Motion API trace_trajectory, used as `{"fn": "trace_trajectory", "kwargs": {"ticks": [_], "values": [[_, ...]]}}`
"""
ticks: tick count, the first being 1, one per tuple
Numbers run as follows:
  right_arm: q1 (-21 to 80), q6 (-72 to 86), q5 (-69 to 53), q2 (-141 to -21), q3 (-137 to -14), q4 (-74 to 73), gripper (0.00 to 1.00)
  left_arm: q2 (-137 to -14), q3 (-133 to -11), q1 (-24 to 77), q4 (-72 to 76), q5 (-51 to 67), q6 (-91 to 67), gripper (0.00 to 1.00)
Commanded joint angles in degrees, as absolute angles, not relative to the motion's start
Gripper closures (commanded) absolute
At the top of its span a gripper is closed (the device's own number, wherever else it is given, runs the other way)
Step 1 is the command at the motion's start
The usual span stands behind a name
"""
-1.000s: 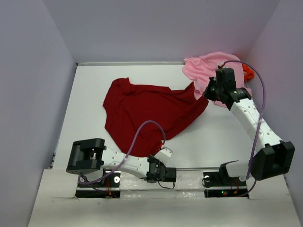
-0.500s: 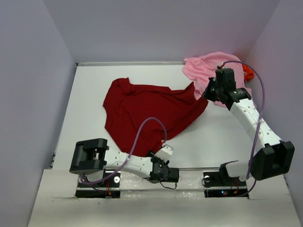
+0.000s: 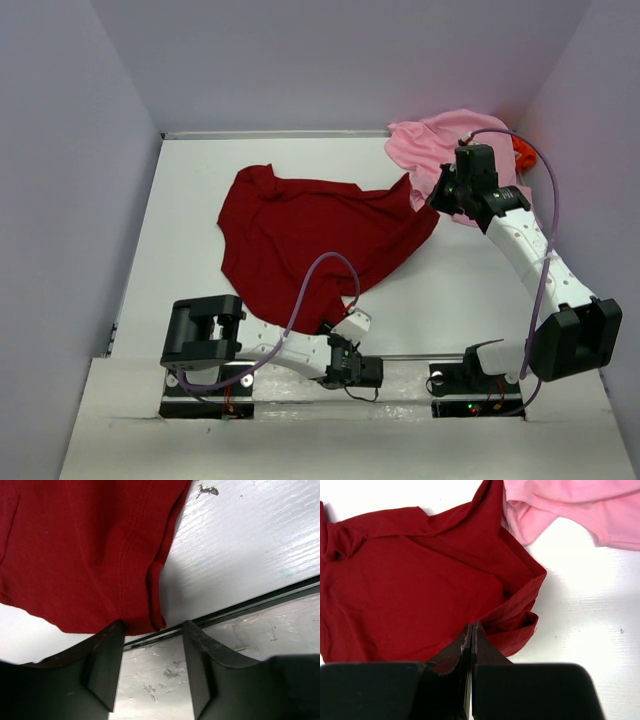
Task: Fold and stack the t-shirts
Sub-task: Fold the tshirt
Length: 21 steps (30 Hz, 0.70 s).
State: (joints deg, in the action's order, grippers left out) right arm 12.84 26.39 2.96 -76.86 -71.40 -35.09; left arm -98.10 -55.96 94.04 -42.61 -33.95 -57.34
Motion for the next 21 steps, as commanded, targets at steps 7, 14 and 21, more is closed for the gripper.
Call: {"fn": "trace_trajectory", "kwargs": {"ticks": [7, 14, 21], "values": [[13.4, 25.7, 1.8, -74.9, -70.2, -31.3, 1.00, -97.9, -55.1, 94.1, -43.0, -36.7, -58.9, 0.81], [13.4, 25.2, 1.8, -73.1, -69.5, -31.3, 1.00, -97.3, -55.3, 94.3, -46.0, -38.5, -60.6, 1.00], [13.4, 24.5, 3.8, -66.6, -69.2, -33.3, 1.00, -87.5, -62.0, 96.7, -64.8, -44.3, -68.5, 1.00]]}}
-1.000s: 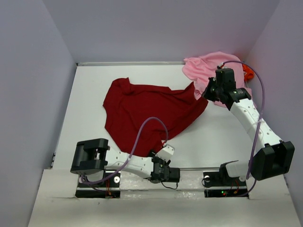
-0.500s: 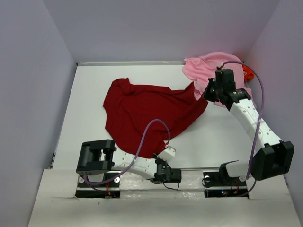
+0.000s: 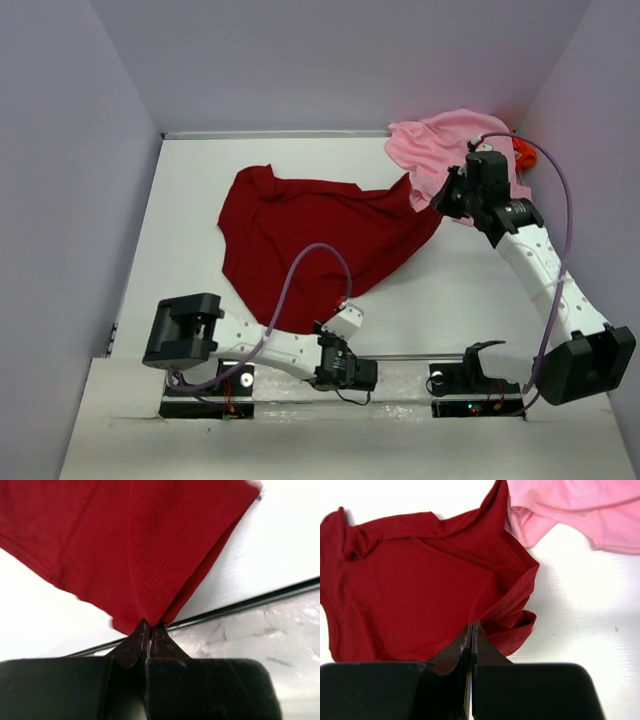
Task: Fold and stack the t-shirts
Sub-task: Fold the tshirt
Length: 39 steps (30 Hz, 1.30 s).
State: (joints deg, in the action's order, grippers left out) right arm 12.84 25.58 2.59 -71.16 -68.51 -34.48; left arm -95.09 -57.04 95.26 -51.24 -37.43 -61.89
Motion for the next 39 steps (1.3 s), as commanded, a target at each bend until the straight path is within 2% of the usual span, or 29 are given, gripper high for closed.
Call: {"fn": "trace_trajectory", "kwargs": {"ticks": [1, 7, 13, 19, 25, 39], "values": [[13.4, 24.5, 4.0, -66.0, -69.4, -34.4, 1.00, -83.5, -62.8, 96.9, -65.0, -44.0, -66.8, 1.00], [13.4, 23.0, 7.1, -62.0, -71.6, -39.5, 1.00, -71.0, -63.7, 96.9, -65.0, -44.1, -65.9, 1.00], [13.4, 22.3, 8.5, -57.7, -71.5, -42.8, 1.00, -65.9, -67.0, 97.0, -65.0, -46.0, -65.0, 1.00], [13.4, 22.2, 8.3, -58.4, -70.1, -43.8, 1.00, -61.2, -73.8, 96.9, -64.9, -57.1, -63.1, 1.00], [13.4, 24.5, 7.5, -69.7, -68.4, -38.7, 1.00, -57.0, -77.4, 95.6, -64.9, -63.3, -61.1, 1.00], [13.9, 28.1, 6.7, -104.6, -77.7, -29.2, 1.00, -52.2, -74.7, 95.2, -64.8, -63.2, -61.3, 1.00]]}}
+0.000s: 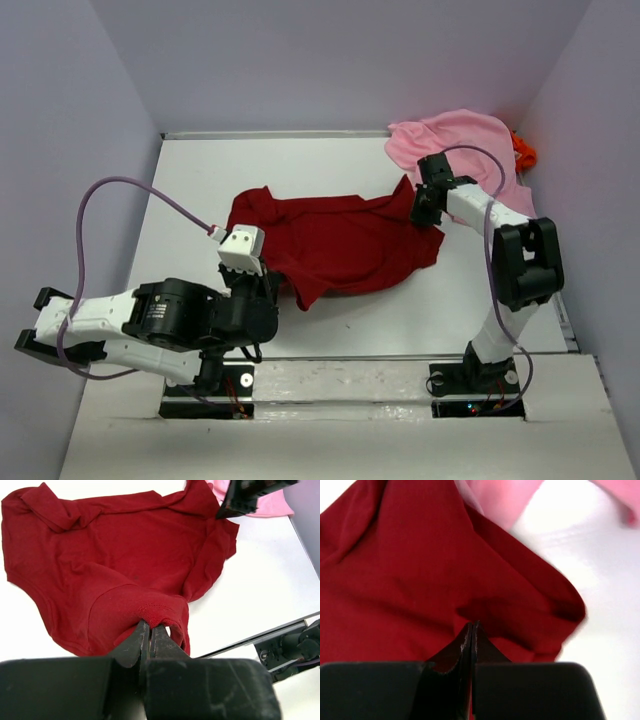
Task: Fold and stack the t-shirts
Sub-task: Fold the tshirt
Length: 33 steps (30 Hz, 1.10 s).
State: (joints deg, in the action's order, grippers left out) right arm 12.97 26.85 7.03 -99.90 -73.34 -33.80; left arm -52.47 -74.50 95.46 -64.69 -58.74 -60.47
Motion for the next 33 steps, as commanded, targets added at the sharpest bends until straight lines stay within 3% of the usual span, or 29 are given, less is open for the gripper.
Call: {"fn": "trace_trajectory", "kwargs": {"ticks": [1, 10, 11, 13, 20, 24, 33], "values": [[13.9, 28.2, 6.7, -105.8, -78.3, -28.6, 1.00, -52.3, -75.0, 95.2, -64.8, -63.5, -60.8, 1.00], [14.9, 26.4, 2.1, -116.1, -88.2, -27.9, 0.98, -54.8, -74.4, 95.1, -64.8, -63.9, -60.8, 1.00], [14.9, 26.1, 1.8, -115.6, -88.2, -28.2, 0.76, -54.8, -74.2, 95.1, -64.8, -63.5, -61.0, 1.00], [15.5, 25.8, 1.8, -113.9, -86.6, -28.3, 0.58, -54.5, -73.7, 95.1, -64.8, -63.0, -61.3, 1.00], [16.0, 25.0, 3.1, -99.1, -76.8, -27.5, 0.39, -52.3, -70.7, 94.9, -64.8, -63.0, -62.4, 1.00], [16.0, 24.5, 4.0, -94.1, -72.1, -27.8, 0.38, -52.0, -70.4, 94.9, -64.8, -62.9, -62.1, 1.00], [16.0, 24.7, 7.5, -97.6, -69.6, -27.2, 0.38, -53.7, -72.8, 94.8, -64.8, -63.2, -60.6, 1.00]]}}
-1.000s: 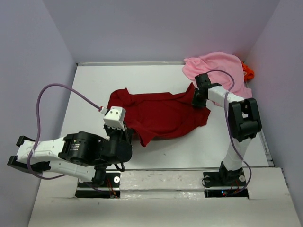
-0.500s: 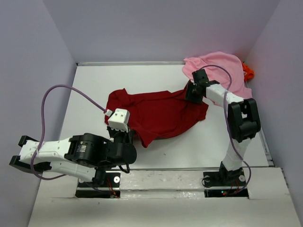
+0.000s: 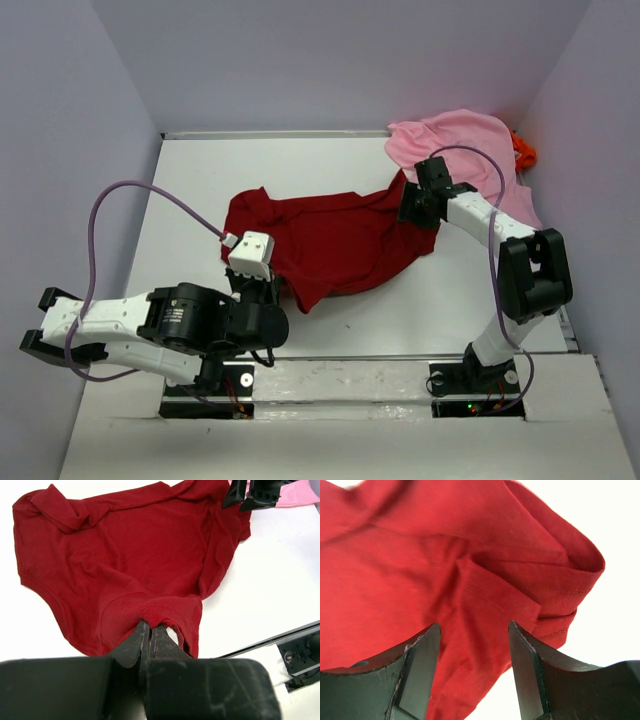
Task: Fold and stack the t-shirts
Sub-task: Fold the tshirt
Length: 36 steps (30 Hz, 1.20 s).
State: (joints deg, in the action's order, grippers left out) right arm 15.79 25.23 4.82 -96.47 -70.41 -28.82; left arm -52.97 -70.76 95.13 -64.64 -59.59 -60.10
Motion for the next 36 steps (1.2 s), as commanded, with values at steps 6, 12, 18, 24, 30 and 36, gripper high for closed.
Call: {"fn": "trace_trajectory", "kwargs": {"ticks": [6, 12, 18, 24, 30, 36], "values": [[16.0, 26.3, 9.7, -99.2, -68.9, -27.2, 0.38, -53.4, -73.0, 94.8, -64.8, -62.9, -60.5, 1.00], [16.0, 27.0, 10.6, -96.0, -67.4, -27.4, 0.39, -52.9, -72.5, 94.7, -64.8, -62.8, -60.5, 1.00], [15.5, 27.1, 12.1, -94.6, -66.1, -28.6, 0.39, -52.3, -72.5, 94.8, -64.8, -62.9, -60.2, 1.00], [15.5, 27.5, 12.4, -95.6, -64.4, -28.6, 0.39, -51.7, -72.4, 94.7, -64.8, -62.7, -60.0, 1.00], [14.9, 27.9, 11.9, -98.9, -64.4, -28.0, 0.40, -51.3, -72.8, 94.7, -64.8, -62.3, -59.9, 1.00], [14.9, 28.0, 11.2, -100.8, -64.0, -26.2, 0.46, -51.4, -72.3, 94.7, -64.8, -62.0, -60.0, 1.00]]}}
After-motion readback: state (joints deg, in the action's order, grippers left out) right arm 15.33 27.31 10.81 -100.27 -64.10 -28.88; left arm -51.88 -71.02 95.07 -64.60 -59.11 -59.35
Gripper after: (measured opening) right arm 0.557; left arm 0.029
